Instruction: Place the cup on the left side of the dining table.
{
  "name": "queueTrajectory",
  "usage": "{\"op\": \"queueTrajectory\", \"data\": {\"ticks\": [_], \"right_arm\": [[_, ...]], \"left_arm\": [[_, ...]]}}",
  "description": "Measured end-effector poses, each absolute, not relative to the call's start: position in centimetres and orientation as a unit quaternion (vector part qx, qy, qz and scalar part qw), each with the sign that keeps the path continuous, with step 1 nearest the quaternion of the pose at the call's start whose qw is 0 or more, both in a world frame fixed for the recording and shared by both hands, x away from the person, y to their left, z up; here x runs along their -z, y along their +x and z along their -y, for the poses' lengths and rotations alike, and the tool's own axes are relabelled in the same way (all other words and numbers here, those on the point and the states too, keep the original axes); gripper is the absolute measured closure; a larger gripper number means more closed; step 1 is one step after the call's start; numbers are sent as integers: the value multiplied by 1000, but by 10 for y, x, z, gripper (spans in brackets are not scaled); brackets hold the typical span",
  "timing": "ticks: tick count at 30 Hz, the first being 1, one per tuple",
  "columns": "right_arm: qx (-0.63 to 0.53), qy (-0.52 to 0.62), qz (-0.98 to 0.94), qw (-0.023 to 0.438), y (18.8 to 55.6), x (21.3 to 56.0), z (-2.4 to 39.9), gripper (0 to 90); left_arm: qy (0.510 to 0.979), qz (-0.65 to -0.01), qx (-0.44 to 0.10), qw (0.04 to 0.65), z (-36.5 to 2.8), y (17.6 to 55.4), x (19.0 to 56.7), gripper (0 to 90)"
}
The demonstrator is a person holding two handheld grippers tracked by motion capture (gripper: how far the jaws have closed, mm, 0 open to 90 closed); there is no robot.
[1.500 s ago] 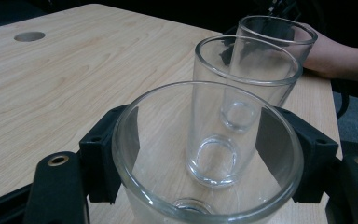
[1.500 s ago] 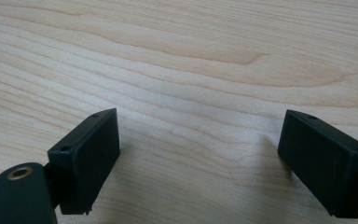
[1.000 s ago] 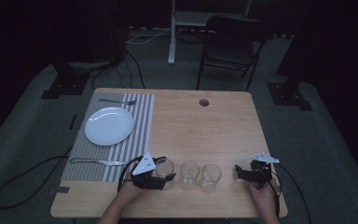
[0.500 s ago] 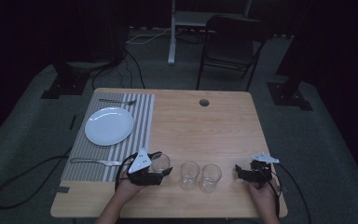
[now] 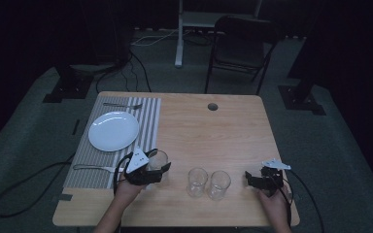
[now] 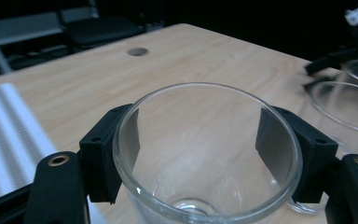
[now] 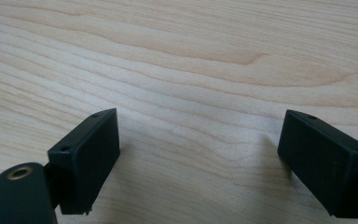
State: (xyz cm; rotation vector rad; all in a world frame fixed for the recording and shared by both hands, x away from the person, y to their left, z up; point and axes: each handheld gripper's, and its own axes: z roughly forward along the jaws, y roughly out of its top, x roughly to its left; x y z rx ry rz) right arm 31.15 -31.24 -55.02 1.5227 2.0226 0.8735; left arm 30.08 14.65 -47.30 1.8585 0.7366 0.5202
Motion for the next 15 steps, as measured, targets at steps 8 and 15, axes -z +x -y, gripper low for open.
{"op": "queueTrajectory", "data": {"ticks": [8, 15], "right_arm": [[-317, 553, -735, 230, 312, 550, 312, 123], [-317, 553, -735, 230, 312, 550, 312, 123]], "left_arm": [[752, -349, -241, 505, -165, 309, 469, 286], [729, -399, -269, 487, -177, 318, 470, 287]]}}
